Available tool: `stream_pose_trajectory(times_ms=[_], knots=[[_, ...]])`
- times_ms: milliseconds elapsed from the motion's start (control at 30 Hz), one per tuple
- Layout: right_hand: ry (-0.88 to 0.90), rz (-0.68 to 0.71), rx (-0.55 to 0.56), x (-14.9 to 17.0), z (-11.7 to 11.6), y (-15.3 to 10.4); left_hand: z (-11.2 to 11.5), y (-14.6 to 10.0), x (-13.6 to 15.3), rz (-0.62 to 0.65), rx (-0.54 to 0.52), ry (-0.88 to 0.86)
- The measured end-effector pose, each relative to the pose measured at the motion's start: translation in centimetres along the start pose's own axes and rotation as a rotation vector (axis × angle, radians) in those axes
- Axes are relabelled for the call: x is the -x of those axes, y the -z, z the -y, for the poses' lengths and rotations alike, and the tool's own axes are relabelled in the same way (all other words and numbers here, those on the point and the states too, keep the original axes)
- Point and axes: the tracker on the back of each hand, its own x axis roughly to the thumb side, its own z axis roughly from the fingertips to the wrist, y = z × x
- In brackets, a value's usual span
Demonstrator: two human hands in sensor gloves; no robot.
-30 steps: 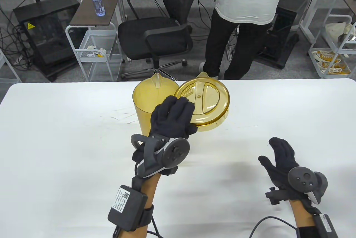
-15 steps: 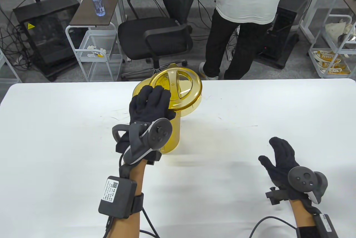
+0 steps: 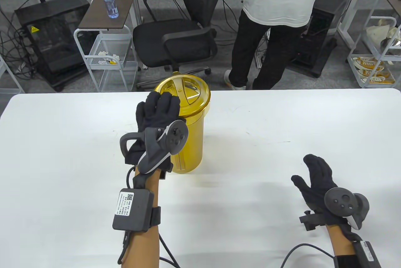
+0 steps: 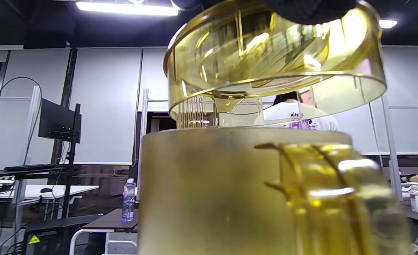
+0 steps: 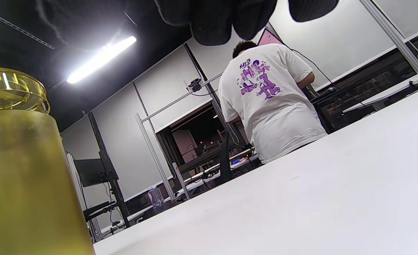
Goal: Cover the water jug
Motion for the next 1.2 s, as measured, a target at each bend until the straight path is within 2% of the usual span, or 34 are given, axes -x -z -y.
stream_pose_trajectory(times_ms=[133,200,567,767,967,1200], knots=[[0.002,0.0,0.0,0.0,0.0,0.0,0.3,0.1,0.2,-0.018,0.007,0.014],[0.003,0.0,0.001,0.0,0.0,0.0,0.5,0.3,0.2,-0.008,0.001,0.074],[0.003,0.0,0.001,0.0,0.1,0.0,1.5,0.2,0.2,-0.008,0.01,0.064],[0.003,-0.002,-0.001,0.0,0.1,0.0,1.2,0.5,0.6,-0.022,0.159,0.098],[0.001,0.001,-0.001,0.0,0.1,0.0,0.5,-0.2,0.6,0.011,0.113,0.058],[-0.001,0.001,-0.002,0.0,0.0,0.0,0.4,-1.7,-1.2,0.137,0.047,0.021]])
